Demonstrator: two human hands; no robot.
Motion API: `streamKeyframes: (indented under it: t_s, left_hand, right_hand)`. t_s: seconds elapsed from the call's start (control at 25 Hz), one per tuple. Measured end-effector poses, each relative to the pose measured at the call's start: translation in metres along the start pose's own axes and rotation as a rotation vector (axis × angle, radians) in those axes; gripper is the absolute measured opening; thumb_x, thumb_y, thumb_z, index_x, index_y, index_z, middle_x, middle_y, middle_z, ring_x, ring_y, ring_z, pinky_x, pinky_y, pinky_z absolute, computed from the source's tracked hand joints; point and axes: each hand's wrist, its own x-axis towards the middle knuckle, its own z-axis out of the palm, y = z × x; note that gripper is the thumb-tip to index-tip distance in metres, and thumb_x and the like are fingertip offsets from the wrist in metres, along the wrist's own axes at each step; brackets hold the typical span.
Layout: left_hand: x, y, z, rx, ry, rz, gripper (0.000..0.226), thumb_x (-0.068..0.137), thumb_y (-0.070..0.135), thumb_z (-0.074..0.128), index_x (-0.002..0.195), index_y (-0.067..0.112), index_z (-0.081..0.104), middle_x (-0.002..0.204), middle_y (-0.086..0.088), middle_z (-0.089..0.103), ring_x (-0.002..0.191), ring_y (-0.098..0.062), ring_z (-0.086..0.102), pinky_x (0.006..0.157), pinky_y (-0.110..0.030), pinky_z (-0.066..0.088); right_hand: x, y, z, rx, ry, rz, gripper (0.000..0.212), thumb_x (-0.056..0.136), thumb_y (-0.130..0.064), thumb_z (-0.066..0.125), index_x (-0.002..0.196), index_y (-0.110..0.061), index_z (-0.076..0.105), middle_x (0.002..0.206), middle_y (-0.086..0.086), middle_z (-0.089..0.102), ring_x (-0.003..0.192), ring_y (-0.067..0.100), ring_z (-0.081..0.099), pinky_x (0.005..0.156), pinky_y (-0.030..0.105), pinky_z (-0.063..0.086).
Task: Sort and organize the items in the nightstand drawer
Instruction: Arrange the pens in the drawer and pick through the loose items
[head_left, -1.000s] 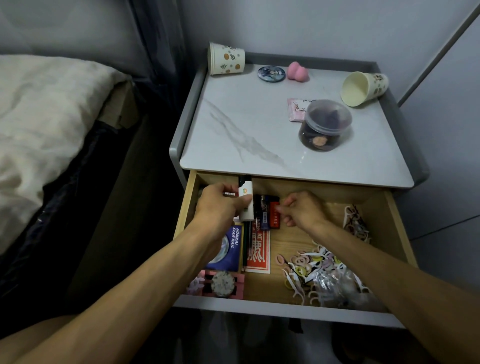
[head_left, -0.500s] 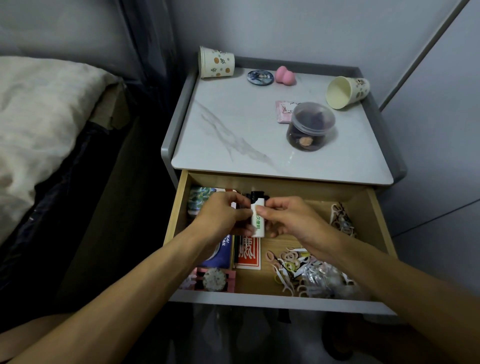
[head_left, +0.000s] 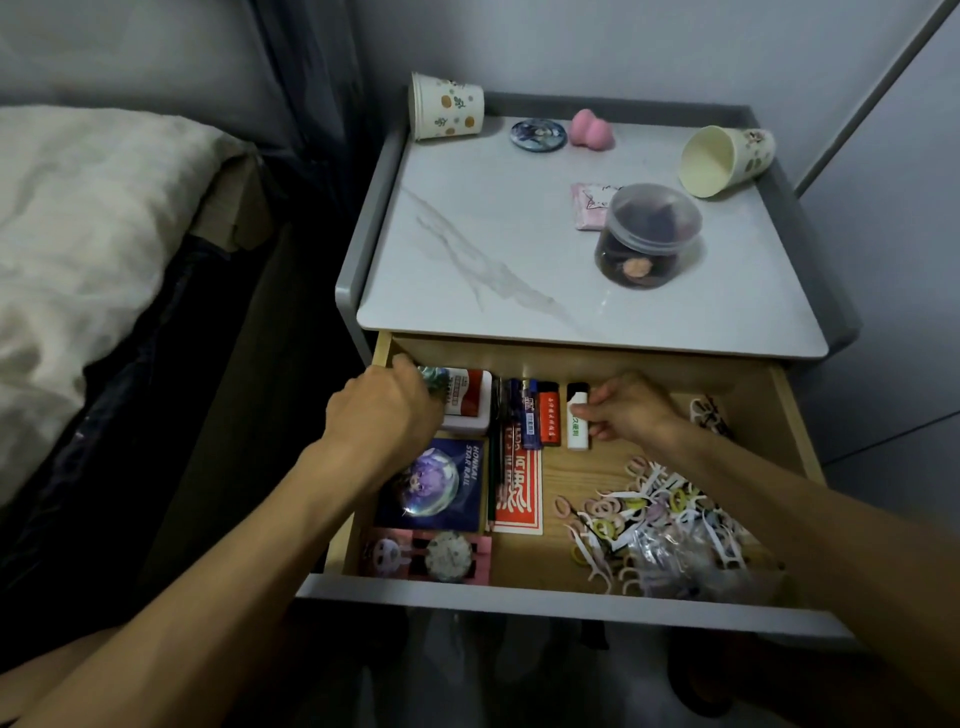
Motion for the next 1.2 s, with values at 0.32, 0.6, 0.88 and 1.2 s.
streamKeyframes:
  t_s: [0.32,0.6,0.88,1.2]
  left_hand:
    - [-0.006,0.005,0.004,0.083,0.12,0.098,0.026,0.099,0.033,0.045,0.11,0.01,0.048,0.107,-0.018,0.062,0.095,-0.037,0.059,0.067,-0.036,0.034]
    - [-0.006,0.01,0.01,0.255,0.208,0.137,0.023,0.098,0.031,0.044,0.109,0.012,0.051,0.107,-0.015,0.064,0.095,-0.036,0.062,0.065,-0.035,0.033]
    - [-0.018,0.044,0.039,-0.044,-0.044,0.479,0.025,0.093,0.029,0.057,0.117,0.022,0.057,0.108,-0.007,0.068,0.093,-0.027,0.065,0.072,-0.035,0.051]
    - [-0.043,0.098,0.092,0.089,-0.422,0.727,0.082,0.085,0.041,0.07,0.15,0.024,0.023,0.142,-0.012,0.044,0.115,-0.034,0.056,0.095,-0.037,0.046]
  right_hand:
    - [0.0,0.0,0.009,0.003,0.057,-0.053,0.018,0.082,-0.009,0.077,0.077,-0.005,0.061,0.065,0.009,0.063,0.054,0.015,0.056,0.046,0.019,0.048]
    - [-0.004,0.004,-0.001,-0.131,0.096,-0.12,0.012,0.083,-0.013,0.077,0.081,-0.007,0.067,0.07,0.008,0.068,0.056,0.015,0.058,0.05,0.02,0.047]
    - [-0.044,0.025,-0.084,-0.667,-0.226,-0.338,0.018,0.08,-0.012,0.079,0.08,-0.028,0.07,0.079,-0.003,0.073,0.064,0.004,0.063,0.06,0.022,0.049]
    - [-0.07,0.063,-0.102,-1.425,-0.119,-0.494,0.077,0.078,-0.037,0.078,0.143,-0.024,0.039,0.135,0.004,0.048,0.119,0.023,0.052,0.094,0.034,0.047]
